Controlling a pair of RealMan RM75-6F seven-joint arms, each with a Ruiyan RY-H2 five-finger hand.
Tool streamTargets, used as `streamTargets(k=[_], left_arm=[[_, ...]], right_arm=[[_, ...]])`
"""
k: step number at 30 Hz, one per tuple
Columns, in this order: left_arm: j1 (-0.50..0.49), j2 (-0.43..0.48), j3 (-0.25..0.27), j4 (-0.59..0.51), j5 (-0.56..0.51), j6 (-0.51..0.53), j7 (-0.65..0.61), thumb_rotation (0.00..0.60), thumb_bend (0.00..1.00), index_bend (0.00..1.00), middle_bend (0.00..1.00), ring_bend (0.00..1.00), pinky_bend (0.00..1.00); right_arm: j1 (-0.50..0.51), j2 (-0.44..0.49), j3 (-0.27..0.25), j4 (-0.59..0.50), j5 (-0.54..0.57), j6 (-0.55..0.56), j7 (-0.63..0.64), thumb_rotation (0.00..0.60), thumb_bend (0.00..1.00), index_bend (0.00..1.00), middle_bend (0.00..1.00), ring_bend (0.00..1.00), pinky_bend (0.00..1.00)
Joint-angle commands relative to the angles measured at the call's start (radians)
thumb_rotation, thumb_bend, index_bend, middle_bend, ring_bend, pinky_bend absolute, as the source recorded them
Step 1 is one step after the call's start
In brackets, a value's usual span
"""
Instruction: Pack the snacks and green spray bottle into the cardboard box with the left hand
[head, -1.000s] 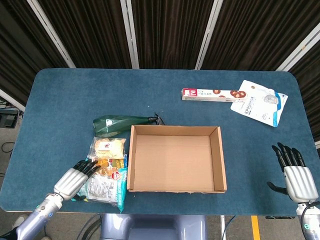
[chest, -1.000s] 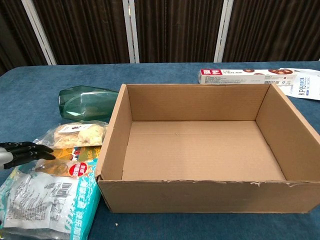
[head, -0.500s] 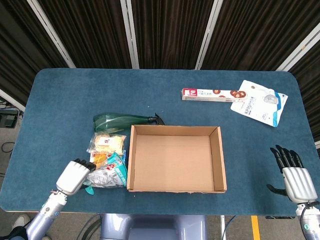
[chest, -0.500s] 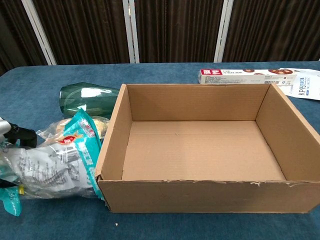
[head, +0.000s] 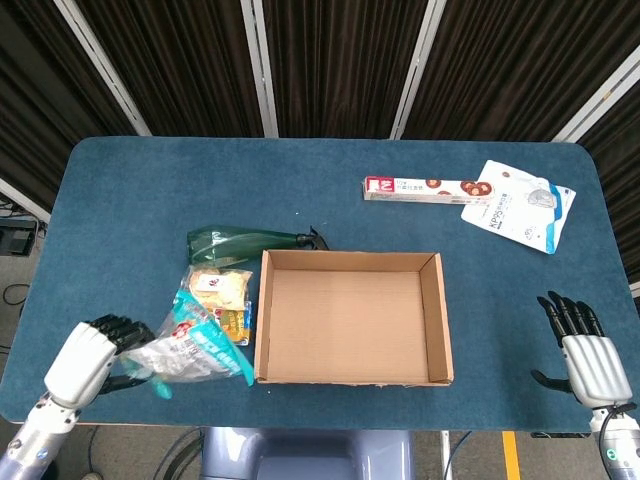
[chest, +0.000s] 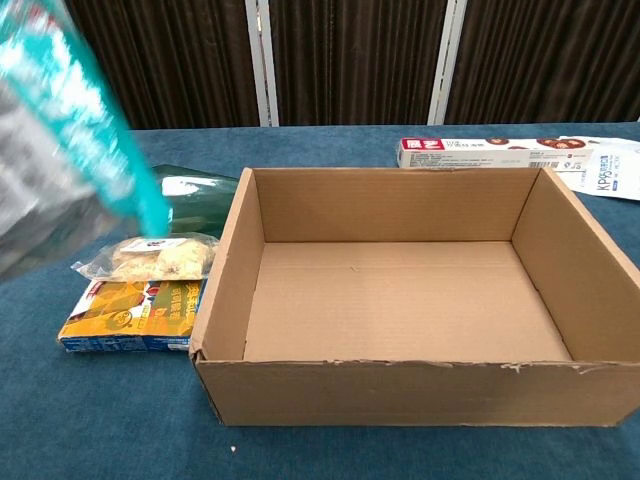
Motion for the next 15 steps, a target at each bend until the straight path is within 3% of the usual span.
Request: streamTargets(k=[1,4,7,9,11,13,15], left_arm=[[-0.076,-0.099,-0.089,-0.046,-0.027,-0.080,0.055,0.600,0.58,0.87,0.67,0.60,0.63],[-0.148,-0.202,-0.150,-0.053,-0.078,-0.186,0.124,0.600,0.55,0.87,0.67,0.59,0.63],[-0.212,-0.298,-0.192,-0.041,-0.133,-0.288,0.189,0.600,0.42,0.82,0.64,0.57,0.62],[-0.252,-0.361,-0.210,-0.025,-0.164,-0.348,0.230,0.600,0.31,0.66,0.56,0.52,0.61],[-0.285,-0.414,-0.217,-0.012,-0.187,-0.398,0.250,0.600,0.15,0.26,0.34,0.34,0.55],[-0.310,-0.448,-0.215,-0.005,-0.211,-0.445,0.259,0.600,0.04,0.03,0.11,0.13,0.43],[-0.330,-0.462,-0.210,-0.010,-0.244,-0.498,0.265,0.600,0.00,0.00,0.00,0.02,0.32]], right_arm=[[-0.002,0.006,0.000,0.000,-0.009,0.009,0.016,0.600,0.00,0.00,0.00,0.00,0.00],[-0.002,0.014,0.000,0.005,-0.013,0.011,0.038,0.600,0.00,0.00,0.00,0.00,0.00],[-0.001,0.020,0.002,0.013,-0.011,0.010,0.058,0.600,0.00,0.00,0.00,0.00,0.00],[0.000,0.023,0.004,0.020,-0.003,0.004,0.072,0.600,0.00,0.00,0.00,0.00,0.00],[0.003,0.024,0.006,0.026,0.003,-0.003,0.081,0.600,0.00,0.00,0.00,0.00,0.00],[0.005,0.024,0.007,0.030,0.007,-0.009,0.086,0.600,0.00,0.00,0.00,0.00,0.00],[0.007,0.025,0.007,0.032,0.011,-0.013,0.089,0.600,0.00,0.00,0.00,0.00,0.00]])
